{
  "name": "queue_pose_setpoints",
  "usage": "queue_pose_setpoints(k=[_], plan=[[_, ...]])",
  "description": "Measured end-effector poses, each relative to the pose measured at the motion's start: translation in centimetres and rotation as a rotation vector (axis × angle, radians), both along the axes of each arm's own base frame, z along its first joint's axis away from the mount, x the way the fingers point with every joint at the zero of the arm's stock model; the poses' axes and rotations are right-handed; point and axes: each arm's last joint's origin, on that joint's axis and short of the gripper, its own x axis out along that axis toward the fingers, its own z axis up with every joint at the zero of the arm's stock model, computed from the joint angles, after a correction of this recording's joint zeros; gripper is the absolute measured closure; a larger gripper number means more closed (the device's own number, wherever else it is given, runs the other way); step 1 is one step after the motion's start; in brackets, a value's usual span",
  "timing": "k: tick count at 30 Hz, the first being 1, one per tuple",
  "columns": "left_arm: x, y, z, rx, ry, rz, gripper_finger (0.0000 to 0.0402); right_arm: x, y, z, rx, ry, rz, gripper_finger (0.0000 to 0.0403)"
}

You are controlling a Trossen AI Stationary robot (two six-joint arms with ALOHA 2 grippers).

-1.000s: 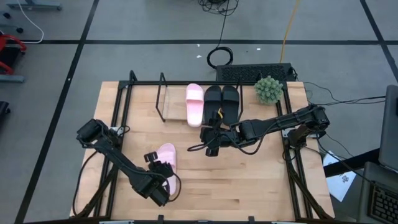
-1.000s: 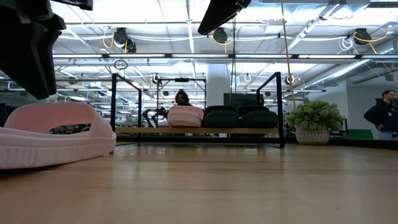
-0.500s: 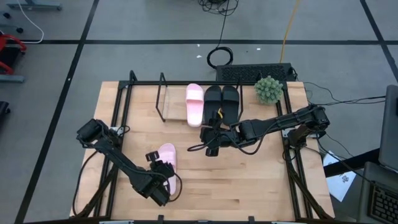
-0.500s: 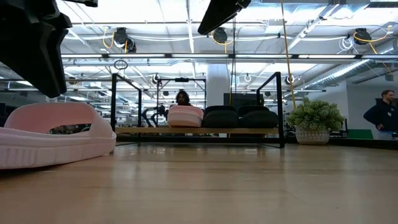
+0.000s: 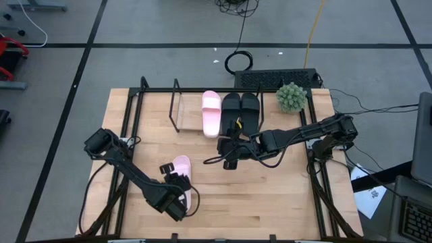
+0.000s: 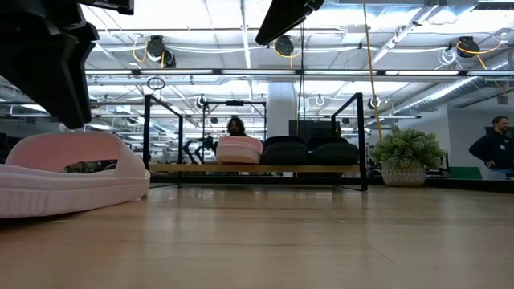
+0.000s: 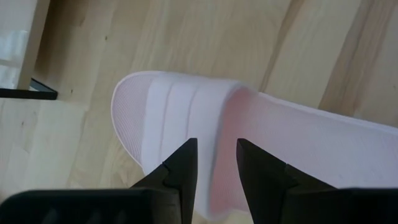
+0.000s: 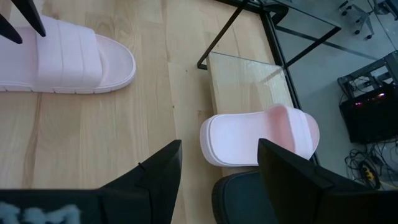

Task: Pick and place slides into the shelf
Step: Put the left pink slide on the shelf

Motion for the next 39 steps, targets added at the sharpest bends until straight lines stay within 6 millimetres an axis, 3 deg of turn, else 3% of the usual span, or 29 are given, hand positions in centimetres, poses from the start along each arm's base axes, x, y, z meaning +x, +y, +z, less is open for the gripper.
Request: queue_pose_setpoints(k=[9,15,24,34,39], plan=[[0.0,0.0,0.0,0.023,-0.004,-0.023,0.0286,0.0,0.0,0.0,-0.004,0.002,0.004,0.0202],[-0.2,0.7,-1.5,0.002,0.027,-0.003,0.0286,0.0,0.0,0.0,-0.004,0.003,0.004,0.0202],[-0.1,1.4,-1.6,0.051,0.04,-0.003,0.0286,0.0,0.0,0.0,-0.004,0.002,0.004,0.0202],[0.6,1.8,-5.0,0.169,0.136,0.029,0.0287,0.0,0.0,0.0,-0.003,-0.003,0.004,0.0202],[0.6,1.9,-5.6,0.193,0.136,0.081,0.0335,0.0,0.1,0.0,-0.002,-0.003,0.006,0.0202]])
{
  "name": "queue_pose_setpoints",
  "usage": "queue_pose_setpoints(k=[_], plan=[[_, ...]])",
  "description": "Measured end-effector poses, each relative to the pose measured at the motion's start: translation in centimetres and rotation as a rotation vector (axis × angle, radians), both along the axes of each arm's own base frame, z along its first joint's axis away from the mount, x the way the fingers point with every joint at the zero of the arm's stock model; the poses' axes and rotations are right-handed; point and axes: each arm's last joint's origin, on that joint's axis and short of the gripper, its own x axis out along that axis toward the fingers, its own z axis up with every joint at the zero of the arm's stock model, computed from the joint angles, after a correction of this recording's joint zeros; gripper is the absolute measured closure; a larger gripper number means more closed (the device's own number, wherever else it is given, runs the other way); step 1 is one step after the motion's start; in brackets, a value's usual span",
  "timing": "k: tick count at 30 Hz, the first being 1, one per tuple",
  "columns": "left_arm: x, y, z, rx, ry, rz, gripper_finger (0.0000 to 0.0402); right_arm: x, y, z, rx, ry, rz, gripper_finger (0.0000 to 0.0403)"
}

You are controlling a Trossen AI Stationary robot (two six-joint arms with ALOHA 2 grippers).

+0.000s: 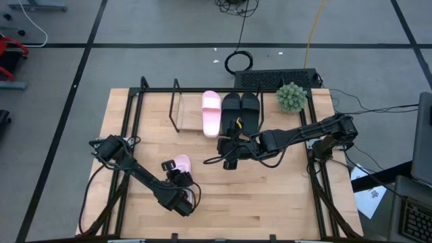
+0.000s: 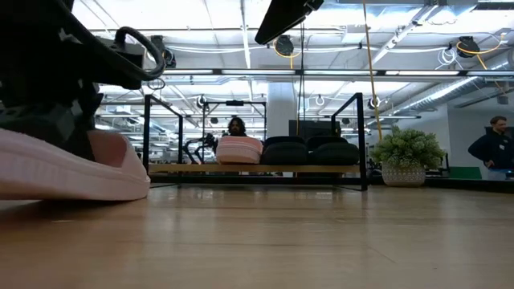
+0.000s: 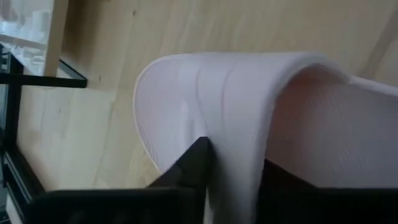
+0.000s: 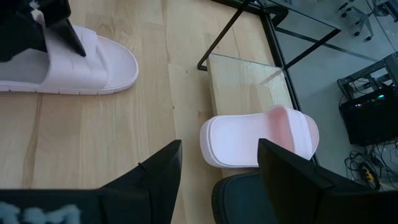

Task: Pick and place slides into the shelf
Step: Put the left pink slide on the shelf

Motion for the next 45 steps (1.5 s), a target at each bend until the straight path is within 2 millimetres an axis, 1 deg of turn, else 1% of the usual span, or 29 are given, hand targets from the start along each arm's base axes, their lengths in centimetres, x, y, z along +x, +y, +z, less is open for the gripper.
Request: queue_pose_setpoints(k=[2,3,5,9,11,16,20,22,24,27,31,35,37,40,43,45], plan=[[0.0,0.0,0.3,-0.002,-0.003,-0.002,0.0377,0.0,0.0,0.0,0.0,0.0,0.0,0.0202],[0.1,-0.1,0.5,-0.004,-0.005,-0.005,0.0388,0.0,0.0,0.0,0.0,-0.001,0.0,0.0202],[0.1,-0.1,1.2,-0.001,-0.01,-0.009,0.0393,0.0,0.0,0.0,0.001,-0.002,0.0,0.0202],[0.0,0.3,3.5,0.032,-0.005,0.012,0.0398,0.0,0.0,0.0,0.001,-0.002,0.0,0.0202],[-0.3,0.6,5.0,0.051,-0.013,0.016,0.0399,0.0,0.0,0.0,0.001,-0.002,0.0,0.0202],[-1.1,1.6,9.6,0.121,-0.064,0.009,0.04,0.0,0.0,0.0,0.001,-0.002,0.0,0.0202],[-1.3,3.1,13.1,0.147,-0.204,-0.033,0.04,0.1,0.0,0.1,0.004,-0.015,0.0,0.0202],[-1.1,4.3,14.3,0.166,-0.205,-0.036,0.0401,0.2,0.0,0.1,0.005,-0.023,0.0,0.0202],[-0.8,5.6,15.1,0.177,-0.192,-0.041,0.0401,0.2,0.1,0.2,0.005,-0.03,0.001,0.0202],[0.0,7.5,16.3,0.248,-0.198,-0.057,0.0401,0.2,0.0,0.6,-0.018,-0.047,0.001,0.0202],[1.0,10.5,17.1,0.333,-0.117,-0.083,0.0401,-0.3,-0.5,1.6,-0.135,-0.081,-0.063,0.0202],[1.6,13.9,17.9,0.36,-0.051,-0.094,0.0401,-1.4,-1.4,3.4,-0.265,-0.121,-0.152,0.0202],[2.2,15.5,18.6,0.367,-0.073,-0.106,0.0401,-2.1,-2.0,4.6,-0.294,-0.15,-0.19,0.0202],[2.6,18.0,19.4,0.346,-0.095,-0.145,0.0401,-3.3,-3.2,6.3,-0.313,-0.193,-0.236,0.0202],[2.6,20.5,19.5,0.332,-0.104,-0.187,0.0401,-4.8,-4.5,8.1,-0.303,-0.24,-0.277,0.0202],[2.4,21.9,18.9,0.326,-0.055,-0.205,0.0402,-5.7,-5.4,9.0,-0.297,-0.269,-0.305,0.0202]])
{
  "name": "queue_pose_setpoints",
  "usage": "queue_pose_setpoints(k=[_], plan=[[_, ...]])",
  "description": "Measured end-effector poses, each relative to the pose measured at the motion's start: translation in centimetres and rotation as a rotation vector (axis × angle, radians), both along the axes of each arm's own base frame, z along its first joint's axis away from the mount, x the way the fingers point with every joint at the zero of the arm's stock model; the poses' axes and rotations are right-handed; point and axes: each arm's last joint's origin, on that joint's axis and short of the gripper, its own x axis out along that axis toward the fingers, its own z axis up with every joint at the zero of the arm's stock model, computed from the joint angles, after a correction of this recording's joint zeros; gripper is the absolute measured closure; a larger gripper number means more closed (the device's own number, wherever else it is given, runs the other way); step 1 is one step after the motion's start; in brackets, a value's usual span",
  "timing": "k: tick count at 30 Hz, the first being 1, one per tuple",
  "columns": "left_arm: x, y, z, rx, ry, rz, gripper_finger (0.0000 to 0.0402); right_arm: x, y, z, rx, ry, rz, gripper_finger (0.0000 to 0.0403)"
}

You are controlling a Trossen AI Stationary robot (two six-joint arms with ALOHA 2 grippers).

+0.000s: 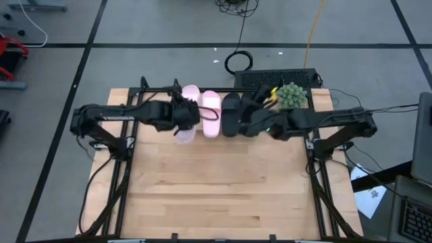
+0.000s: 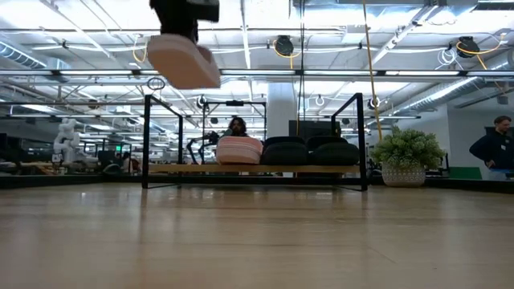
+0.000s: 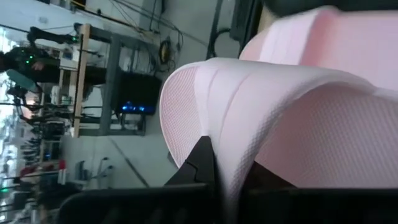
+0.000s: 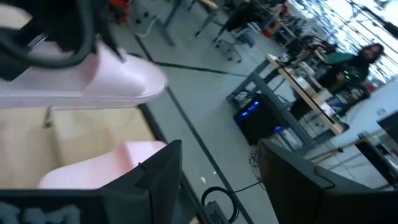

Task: Pick and place slides into the shelf
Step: Put the left pink slide on the shelf

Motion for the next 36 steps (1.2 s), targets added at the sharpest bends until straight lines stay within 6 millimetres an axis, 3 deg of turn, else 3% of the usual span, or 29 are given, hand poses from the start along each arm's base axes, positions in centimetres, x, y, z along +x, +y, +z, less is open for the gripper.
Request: queue_pose_setpoints(k=[6,16,25,36], plan=[[0.2,3.3,-2.3,-0.044,0.028,-0.03,0.0402,-2.3,-1.8,2.1,0.008,-0.075,-0.051,0.0202],[-0.4,7.4,-5.0,-0.081,0.023,-0.022,0.0402,-1.7,-2.5,1.6,-0.01,-0.038,-0.066,0.0202],[-0.3,9.3,-6.2,-0.122,-0.038,-0.025,0.0402,-1.0,-3.3,1.2,-0.019,-0.027,-0.084,0.0202],[0.9,10.9,-10.2,-0.13,0.129,0.015,0.0402,-0.9,-3.2,1.2,-0.018,-0.026,-0.082,0.0202]])
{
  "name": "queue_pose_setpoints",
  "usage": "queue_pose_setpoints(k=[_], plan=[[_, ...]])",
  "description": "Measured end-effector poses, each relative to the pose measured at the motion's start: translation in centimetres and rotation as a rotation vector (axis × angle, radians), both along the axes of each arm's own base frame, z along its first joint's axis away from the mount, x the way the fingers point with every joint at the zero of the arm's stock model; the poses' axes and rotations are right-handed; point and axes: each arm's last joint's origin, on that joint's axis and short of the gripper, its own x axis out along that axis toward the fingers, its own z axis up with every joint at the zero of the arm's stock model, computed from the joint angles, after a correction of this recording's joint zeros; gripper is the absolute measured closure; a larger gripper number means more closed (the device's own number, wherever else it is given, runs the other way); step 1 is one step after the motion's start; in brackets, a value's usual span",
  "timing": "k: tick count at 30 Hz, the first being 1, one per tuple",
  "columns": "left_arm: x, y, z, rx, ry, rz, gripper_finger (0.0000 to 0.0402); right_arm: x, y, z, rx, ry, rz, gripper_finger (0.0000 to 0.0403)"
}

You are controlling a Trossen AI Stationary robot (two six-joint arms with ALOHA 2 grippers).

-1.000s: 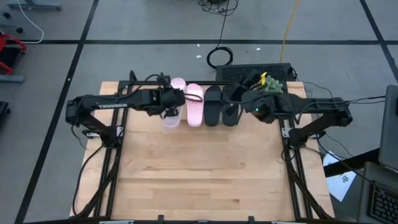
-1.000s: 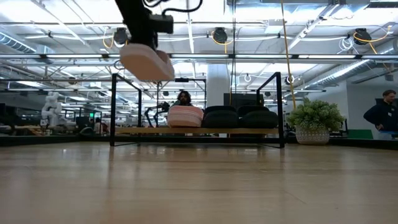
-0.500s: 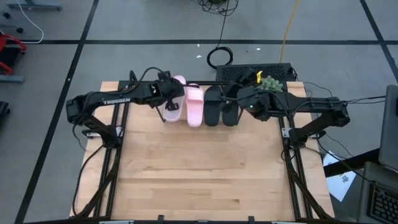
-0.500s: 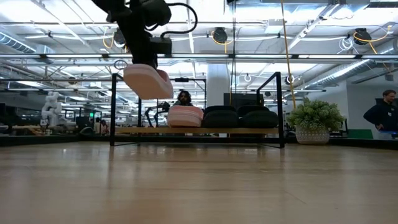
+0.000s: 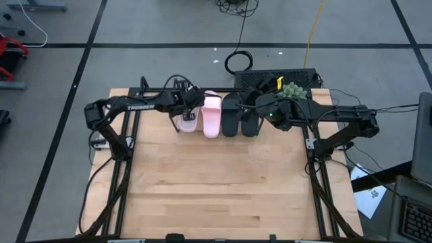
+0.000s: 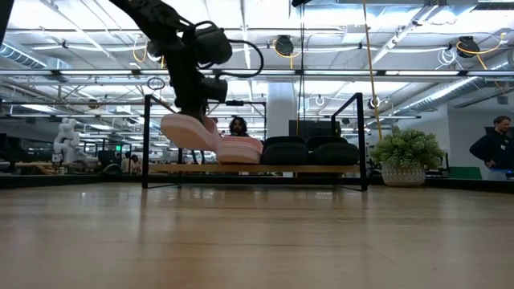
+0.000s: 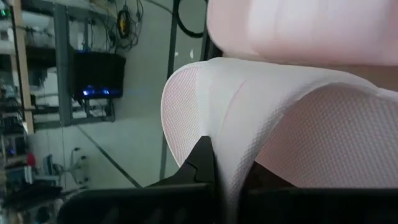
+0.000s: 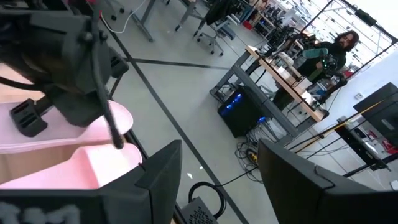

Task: Pick and place slides into the shelf
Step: Put the left pink slide on the shelf

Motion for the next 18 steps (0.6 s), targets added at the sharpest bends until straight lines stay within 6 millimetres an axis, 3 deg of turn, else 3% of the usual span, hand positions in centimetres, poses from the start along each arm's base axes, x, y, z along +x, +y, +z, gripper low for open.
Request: queue_pose_setpoints(k=[7,18], plan=[[-0.24,1.07,-0.01,-0.026,-0.061,0.036,0.0402,0.03,0.03,-0.02,0.006,0.0,0.013,0.0202],[-0.18,1.12,0.0,-0.041,-0.084,0.032,0.0401,0.04,0.03,-0.02,0.009,0.0,0.019,0.0202]])
